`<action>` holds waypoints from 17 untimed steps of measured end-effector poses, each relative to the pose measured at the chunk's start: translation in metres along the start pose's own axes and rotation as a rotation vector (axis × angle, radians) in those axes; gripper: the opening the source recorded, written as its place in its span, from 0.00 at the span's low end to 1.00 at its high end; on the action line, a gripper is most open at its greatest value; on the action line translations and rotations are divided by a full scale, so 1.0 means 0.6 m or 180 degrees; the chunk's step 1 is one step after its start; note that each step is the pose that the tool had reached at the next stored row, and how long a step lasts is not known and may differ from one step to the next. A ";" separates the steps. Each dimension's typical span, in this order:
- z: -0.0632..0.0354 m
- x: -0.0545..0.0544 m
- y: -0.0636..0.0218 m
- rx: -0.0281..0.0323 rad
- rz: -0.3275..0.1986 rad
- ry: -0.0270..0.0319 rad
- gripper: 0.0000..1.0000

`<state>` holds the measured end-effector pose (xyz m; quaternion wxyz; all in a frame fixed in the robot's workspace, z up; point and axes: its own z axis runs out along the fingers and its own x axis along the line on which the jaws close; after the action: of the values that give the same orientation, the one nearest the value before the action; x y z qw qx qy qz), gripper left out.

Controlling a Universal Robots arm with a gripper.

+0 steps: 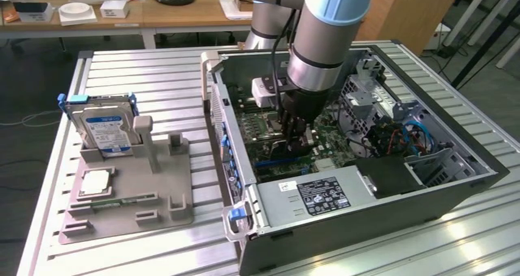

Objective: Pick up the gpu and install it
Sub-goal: 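Insert the gpu into the slot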

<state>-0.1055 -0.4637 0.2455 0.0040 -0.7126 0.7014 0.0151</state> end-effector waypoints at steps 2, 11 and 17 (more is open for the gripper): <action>0.000 0.000 0.000 0.0000 0.0000 0.0001 0.26; -0.004 0.000 0.000 0.0000 0.0000 0.0000 0.26; -0.005 0.000 0.000 0.0000 0.0000 0.0000 0.26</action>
<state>-0.1055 -0.4637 0.2488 0.0039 -0.7126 0.7014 0.0150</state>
